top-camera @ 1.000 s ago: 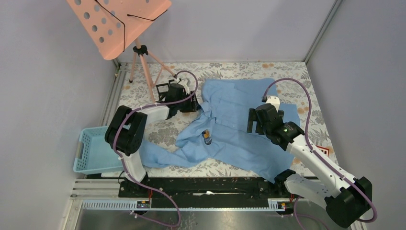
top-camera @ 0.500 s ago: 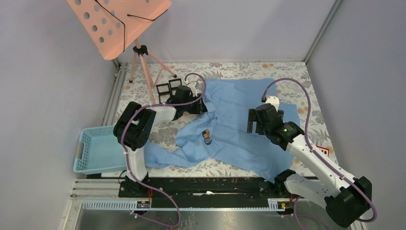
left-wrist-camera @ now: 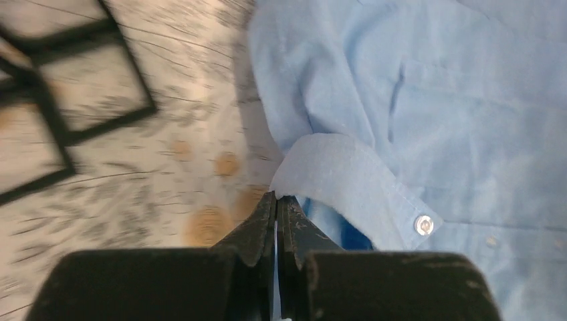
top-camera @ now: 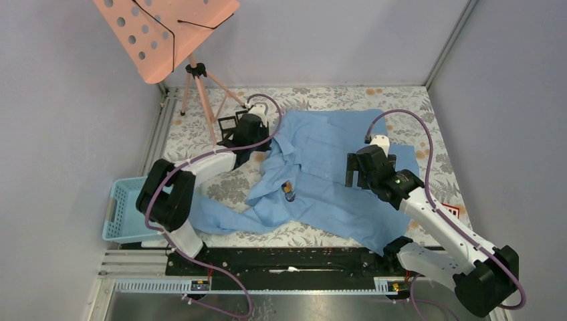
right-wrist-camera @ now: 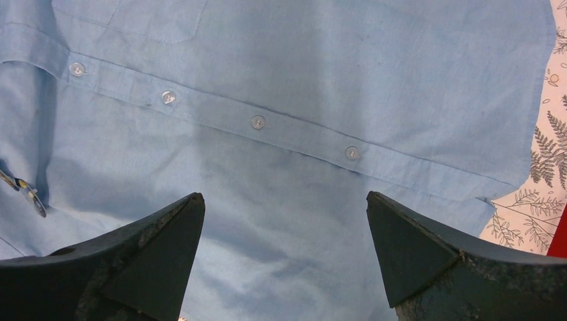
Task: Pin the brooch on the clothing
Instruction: Flatten out the clothes at the center of the board.
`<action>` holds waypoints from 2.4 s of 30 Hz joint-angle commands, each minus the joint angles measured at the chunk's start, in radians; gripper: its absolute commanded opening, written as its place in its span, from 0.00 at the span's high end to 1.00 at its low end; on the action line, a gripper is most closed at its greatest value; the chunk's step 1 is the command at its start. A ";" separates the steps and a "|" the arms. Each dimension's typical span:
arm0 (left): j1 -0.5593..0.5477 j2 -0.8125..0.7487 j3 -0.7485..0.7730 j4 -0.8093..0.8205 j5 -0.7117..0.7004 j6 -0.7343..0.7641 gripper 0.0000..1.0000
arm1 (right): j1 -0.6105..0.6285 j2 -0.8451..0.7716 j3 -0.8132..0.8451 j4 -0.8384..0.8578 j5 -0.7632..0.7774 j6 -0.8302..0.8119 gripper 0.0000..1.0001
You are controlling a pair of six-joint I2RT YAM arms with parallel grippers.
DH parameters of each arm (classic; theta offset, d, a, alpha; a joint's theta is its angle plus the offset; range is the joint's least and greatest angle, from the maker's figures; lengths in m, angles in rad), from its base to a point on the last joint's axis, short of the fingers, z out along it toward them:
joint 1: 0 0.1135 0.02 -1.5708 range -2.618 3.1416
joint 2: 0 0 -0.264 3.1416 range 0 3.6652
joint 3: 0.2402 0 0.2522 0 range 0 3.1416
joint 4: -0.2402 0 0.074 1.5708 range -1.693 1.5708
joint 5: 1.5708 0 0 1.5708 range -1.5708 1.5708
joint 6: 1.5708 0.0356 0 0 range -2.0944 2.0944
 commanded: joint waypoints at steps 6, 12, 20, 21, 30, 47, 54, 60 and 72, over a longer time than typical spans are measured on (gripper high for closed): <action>-0.007 -0.091 0.040 -0.220 -0.474 0.178 1.00 | 0.007 0.104 0.019 0.045 -0.038 0.034 0.02; -0.010 -0.024 0.085 -0.235 -0.667 0.229 1.00 | 0.008 0.166 0.005 0.063 -0.039 0.059 0.02; -0.010 0.121 0.262 -0.260 -0.698 0.287 1.00 | 0.008 0.274 0.008 0.065 -0.024 0.106 0.01; -0.009 0.145 0.295 -0.280 -0.709 0.293 1.00 | 0.007 0.287 0.009 0.063 -0.024 0.112 0.00; 0.003 0.399 0.633 -0.490 -0.704 0.327 1.00 | 0.005 0.422 0.074 0.051 -0.048 0.152 0.00; 0.047 0.681 1.082 -0.644 -0.695 0.451 1.00 | -0.134 0.664 0.283 0.000 -0.109 0.156 0.00; 0.054 0.650 1.057 -0.628 -0.674 0.436 0.46 | -0.200 0.640 0.306 -0.001 -0.129 0.114 0.01; 0.053 0.519 0.978 -0.597 -0.633 0.381 0.12 | -0.222 0.563 0.316 -0.014 -0.143 0.061 0.02; -0.036 0.054 0.586 -0.614 -0.558 0.138 0.03 | -0.222 0.286 0.206 -0.014 -0.199 0.022 0.01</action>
